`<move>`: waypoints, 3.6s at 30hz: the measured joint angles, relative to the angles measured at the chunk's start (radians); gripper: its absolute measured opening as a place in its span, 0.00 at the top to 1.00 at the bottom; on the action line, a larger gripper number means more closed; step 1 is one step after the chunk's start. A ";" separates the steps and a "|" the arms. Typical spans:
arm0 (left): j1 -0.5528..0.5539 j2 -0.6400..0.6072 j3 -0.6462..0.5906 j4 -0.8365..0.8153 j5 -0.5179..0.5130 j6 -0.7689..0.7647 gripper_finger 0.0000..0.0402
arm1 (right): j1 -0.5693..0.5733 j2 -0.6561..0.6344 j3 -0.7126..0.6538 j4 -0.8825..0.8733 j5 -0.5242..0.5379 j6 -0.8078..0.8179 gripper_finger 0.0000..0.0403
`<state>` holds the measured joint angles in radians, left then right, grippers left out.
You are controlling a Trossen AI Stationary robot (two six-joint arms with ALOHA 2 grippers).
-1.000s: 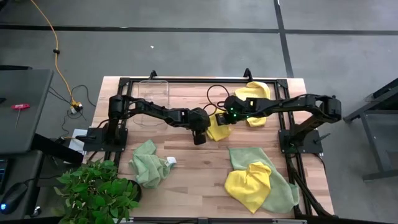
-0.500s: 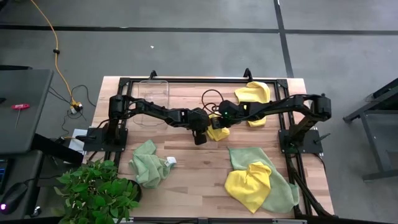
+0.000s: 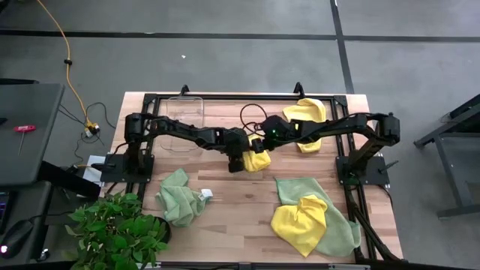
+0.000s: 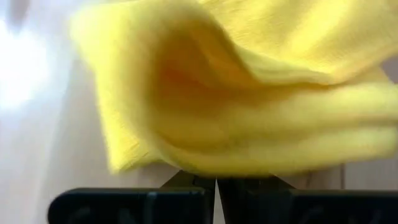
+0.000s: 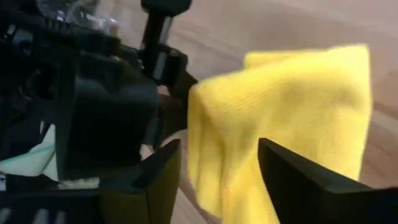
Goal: Fold microfiber towels
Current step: Fold the top left yellow towel, then put the top left folded yellow towel into the transparent bin
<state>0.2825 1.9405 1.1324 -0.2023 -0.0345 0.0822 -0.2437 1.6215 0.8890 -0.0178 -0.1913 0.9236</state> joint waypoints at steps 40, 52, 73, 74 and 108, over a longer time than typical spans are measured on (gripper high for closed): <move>0.034 0.006 0.003 0.147 0.019 -0.200 1.00 | -0.162 -0.221 0.000 -0.356 -0.009 -0.532 0.44; 0.048 0.070 0.009 0.099 0.033 -0.115 1.00 | -0.161 -0.221 0.000 -0.387 -0.009 -0.461 0.44; 0.058 -0.162 0.004 -0.131 0.049 -0.085 1.00 | -0.146 0.052 0.000 -0.200 -0.133 -0.177 0.44; 0.055 -0.152 0.003 -0.143 0.048 -0.098 1.00 | -0.146 0.069 0.000 -0.185 -0.137 -0.166 0.44; 0.148 -0.069 0.138 -0.101 0.179 -0.006 0.57 | -0.175 -0.197 -0.001 -0.355 -0.095 -0.340 0.44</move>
<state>0.4306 1.8710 1.2700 -0.3032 0.1443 0.0757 -0.4183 1.4240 0.8883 -0.3731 -0.2865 0.5833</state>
